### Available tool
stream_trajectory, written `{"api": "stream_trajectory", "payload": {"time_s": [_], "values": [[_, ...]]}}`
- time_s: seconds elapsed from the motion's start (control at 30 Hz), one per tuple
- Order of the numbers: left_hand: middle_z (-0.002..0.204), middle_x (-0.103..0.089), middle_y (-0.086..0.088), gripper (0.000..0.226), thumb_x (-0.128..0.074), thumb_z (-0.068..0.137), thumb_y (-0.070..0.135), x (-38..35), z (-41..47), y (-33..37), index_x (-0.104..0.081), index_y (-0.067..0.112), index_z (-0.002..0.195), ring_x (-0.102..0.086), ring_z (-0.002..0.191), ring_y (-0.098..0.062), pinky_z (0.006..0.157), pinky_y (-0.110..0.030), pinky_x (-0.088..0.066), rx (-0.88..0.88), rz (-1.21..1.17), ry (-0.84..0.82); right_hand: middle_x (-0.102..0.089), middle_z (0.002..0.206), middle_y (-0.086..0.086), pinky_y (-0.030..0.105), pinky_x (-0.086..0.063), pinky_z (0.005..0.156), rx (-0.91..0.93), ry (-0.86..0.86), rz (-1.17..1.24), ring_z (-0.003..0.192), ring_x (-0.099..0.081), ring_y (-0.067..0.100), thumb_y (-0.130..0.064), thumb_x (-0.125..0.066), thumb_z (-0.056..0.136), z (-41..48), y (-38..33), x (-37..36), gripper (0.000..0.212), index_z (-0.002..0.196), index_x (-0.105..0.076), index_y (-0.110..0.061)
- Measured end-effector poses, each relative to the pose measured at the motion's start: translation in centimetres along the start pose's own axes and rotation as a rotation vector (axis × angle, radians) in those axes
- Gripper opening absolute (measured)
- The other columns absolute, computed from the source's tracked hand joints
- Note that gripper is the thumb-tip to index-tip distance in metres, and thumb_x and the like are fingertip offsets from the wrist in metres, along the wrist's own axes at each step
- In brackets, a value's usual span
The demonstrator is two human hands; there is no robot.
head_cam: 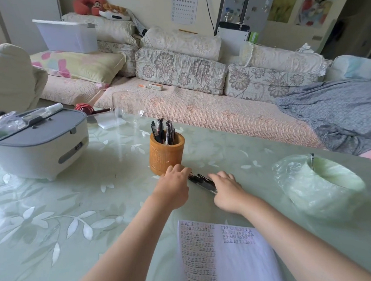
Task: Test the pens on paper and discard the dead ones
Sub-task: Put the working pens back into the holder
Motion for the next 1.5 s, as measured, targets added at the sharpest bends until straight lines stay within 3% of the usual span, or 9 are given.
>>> {"api": "stream_trajectory", "payload": {"time_s": [0.17, 0.33, 0.43, 0.6, 0.73, 0.97, 1.13, 1.3, 1.5], "values": [[0.134, -0.048, -0.005, 0.05, -0.046, 0.094, 0.014, -0.7, -0.1, 0.3, -0.038, 0.021, 0.143, -0.04, 0.12, -0.027, 0.1, -0.039, -0.039, -0.003, 0.052, -0.037, -0.037, 0.141, 0.003, 0.042, -0.033, 0.11, 0.069, 0.02, -0.002, 0.134, -0.03, 0.027, -0.002, -0.046, 0.078, -0.3, 0.5, 0.0, 0.074, 0.148, -0.035, -0.022], [0.126, -0.052, -0.008, 0.055, -0.053, 0.09, 0.001, -0.4, 0.2, 0.6, -0.046, 0.019, 0.141, -0.051, 0.111, -0.025, 0.093, -0.028, -0.039, -0.053, -0.143, -0.005, -0.045, 0.129, 0.006, 0.044, -0.036, 0.106, 0.147, 0.081, 0.015, 0.126, -0.037, 0.028, -0.021, -0.053, 0.092, -0.1, -0.7, -0.1, 0.047, 0.139, -0.047, -0.021], [0.129, -0.045, -0.007, 0.057, -0.061, 0.087, 0.001, 0.0, 0.2, 0.2, -0.048, 0.018, 0.14, -0.057, 0.107, -0.023, 0.087, -0.022, -0.041, -0.028, -0.234, 0.02, -0.044, 0.126, 0.009, 0.045, -0.036, 0.106, 0.182, 0.068, -0.011, 0.125, -0.037, 0.029, -0.016, -0.053, 0.095, 0.0, -1.3, -0.4, 0.043, 0.137, -0.048, -0.018], [0.137, -0.046, -0.002, 0.056, -0.058, 0.095, 0.021, -0.9, 0.0, 1.0, -0.038, 0.022, 0.147, -0.043, 0.121, -0.024, 0.102, -0.029, -0.034, -0.093, -0.068, -0.133, -0.043, 0.12, 0.006, 0.043, -0.038, 0.104, 0.213, 0.007, -0.06, 0.121, -0.038, 0.027, 0.001, -0.042, 0.09, -0.2, -1.8, -0.9, 0.044, 0.13, -0.05, -0.016], [0.113, -0.054, -0.002, 0.038, -0.062, 0.091, 0.021, -0.8, -0.2, 1.9, -0.061, 0.027, 0.128, -0.049, 0.109, -0.022, 0.095, -0.03, -0.041, -0.156, -0.072, -0.164, -0.044, 0.117, 0.007, 0.043, -0.041, 0.101, 0.23, 0.016, -0.089, 0.118, -0.041, 0.028, 0.004, -0.039, 0.089, -0.4, -2.0, -0.7, 0.044, 0.127, -0.051, -0.014], [0.106, -0.056, -0.003, 0.027, -0.069, 0.087, 0.019, 1.1, -0.1, 1.4, -0.065, 0.017, 0.113, -0.055, 0.095, -0.019, 0.076, -0.022, -0.038, -0.092, -0.192, -0.099, -0.049, 0.115, 0.01, 0.037, -0.039, 0.087, 0.221, 0.105, -0.184, 0.11, -0.046, 0.029, -0.004, -0.04, 0.097, -0.8, -2.6, 0.4, 0.024, 0.118, -0.048, -0.012], [0.094, -0.063, 0.011, 0.028, -0.075, 0.081, 0.021, 6.1, 0.2, 0.9, -0.066, 0.027, 0.106, -0.057, 0.077, -0.007, 0.061, -0.009, -0.039, -0.043, -0.45, 0.121, -0.053, 0.097, 0.007, 0.038, -0.041, 0.075, 0.174, 0.059, 0.179, 0.088, -0.053, 0.027, -0.019, -0.042, 0.101, -0.8, -2.6, 2.0, 0.002, 0.101, -0.042, -0.017], [0.09, -0.064, 0.011, 0.029, -0.07, 0.086, 0.025, 9.0, 0.1, 2.0, -0.067, 0.033, 0.114, -0.057, 0.06, -0.006, 0.062, -0.021, -0.048, -0.063, -0.854, 0.231, -0.06, 0.087, 0.002, 0.018, -0.045, 0.065, 0.247, 0.015, 0.754, 0.074, -0.054, 0.014, -0.01, -0.041, 0.103, -0.7, -4.6, 3.0, 0.011, 0.109, -0.049, -0.014], [0.052, -0.053, 0.019, 0.019, -0.068, 0.087, 0.021, 9.5, 0.0, 2.7, -0.074, 0.032, 0.101, -0.046, 0.045, 0.001, 0.051, -0.01, -0.033, -0.067, -0.68, 0.263, -0.066, 0.097, 0.004, 0.022, -0.052, 0.082, 0.277, -0.062, 0.93, 0.089, -0.063, 0.011, -0.005, -0.043, 0.103, -1.2, -5.6, 1.9, 0.015, 0.113, -0.053, -0.007]]}}
Point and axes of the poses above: each hand's wrist, its own z-axis towards the middle knuckle, its own x-axis out of the back of the hand, y = z × x, the point moved 9 cm from there along z, towards the middle knuckle
